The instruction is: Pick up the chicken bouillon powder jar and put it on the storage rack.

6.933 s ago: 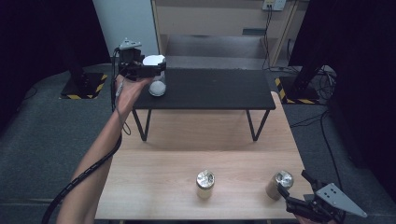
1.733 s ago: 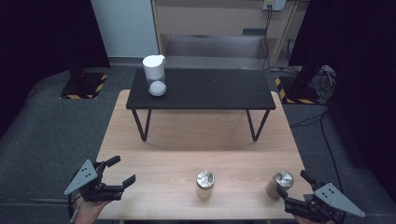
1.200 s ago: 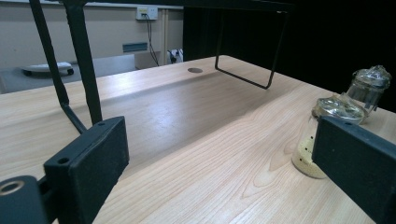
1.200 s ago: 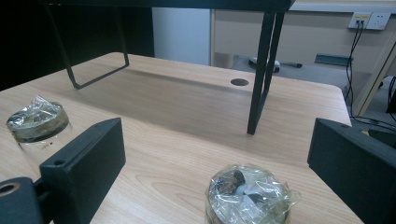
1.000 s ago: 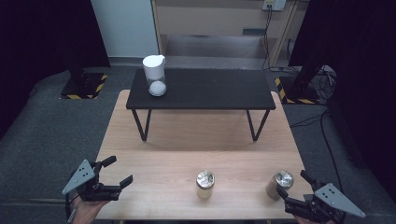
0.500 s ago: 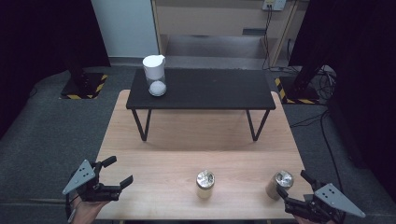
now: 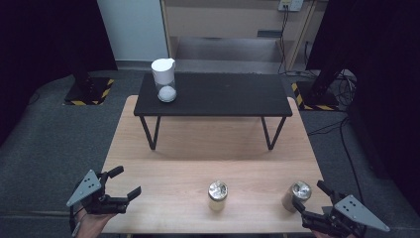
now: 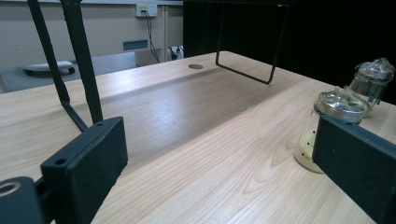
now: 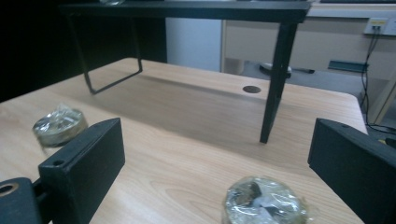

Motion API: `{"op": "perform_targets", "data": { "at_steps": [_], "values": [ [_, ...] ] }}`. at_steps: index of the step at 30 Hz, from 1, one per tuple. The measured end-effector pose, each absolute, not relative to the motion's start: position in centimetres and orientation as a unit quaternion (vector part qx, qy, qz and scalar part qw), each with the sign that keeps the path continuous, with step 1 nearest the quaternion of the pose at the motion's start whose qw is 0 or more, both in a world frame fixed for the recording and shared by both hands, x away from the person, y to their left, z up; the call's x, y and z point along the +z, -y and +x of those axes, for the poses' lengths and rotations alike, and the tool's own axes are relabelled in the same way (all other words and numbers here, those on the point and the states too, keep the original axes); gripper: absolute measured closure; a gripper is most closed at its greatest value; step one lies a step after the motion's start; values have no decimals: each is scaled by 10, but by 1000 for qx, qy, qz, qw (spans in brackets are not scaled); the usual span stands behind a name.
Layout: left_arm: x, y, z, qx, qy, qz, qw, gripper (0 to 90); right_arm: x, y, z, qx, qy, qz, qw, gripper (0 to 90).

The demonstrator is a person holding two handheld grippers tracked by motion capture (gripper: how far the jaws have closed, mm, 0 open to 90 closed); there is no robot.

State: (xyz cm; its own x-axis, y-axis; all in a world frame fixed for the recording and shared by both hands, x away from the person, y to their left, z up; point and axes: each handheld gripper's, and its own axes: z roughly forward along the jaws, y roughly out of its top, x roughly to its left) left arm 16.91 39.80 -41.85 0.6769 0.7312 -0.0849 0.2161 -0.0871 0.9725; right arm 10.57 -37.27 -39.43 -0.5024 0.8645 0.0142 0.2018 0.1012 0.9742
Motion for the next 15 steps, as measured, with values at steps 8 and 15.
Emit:
{"op": "perform_targets", "data": {
  "at_steps": [8,15],
  "values": [
    [-418,-398,170,219,-337,705,584,25,-380,369,114,553,-691,368,284,41],
    [-418,-398,170,217,-339,706,583,25,-371,362,123,562,-703,345,267,40]
  ]
}}
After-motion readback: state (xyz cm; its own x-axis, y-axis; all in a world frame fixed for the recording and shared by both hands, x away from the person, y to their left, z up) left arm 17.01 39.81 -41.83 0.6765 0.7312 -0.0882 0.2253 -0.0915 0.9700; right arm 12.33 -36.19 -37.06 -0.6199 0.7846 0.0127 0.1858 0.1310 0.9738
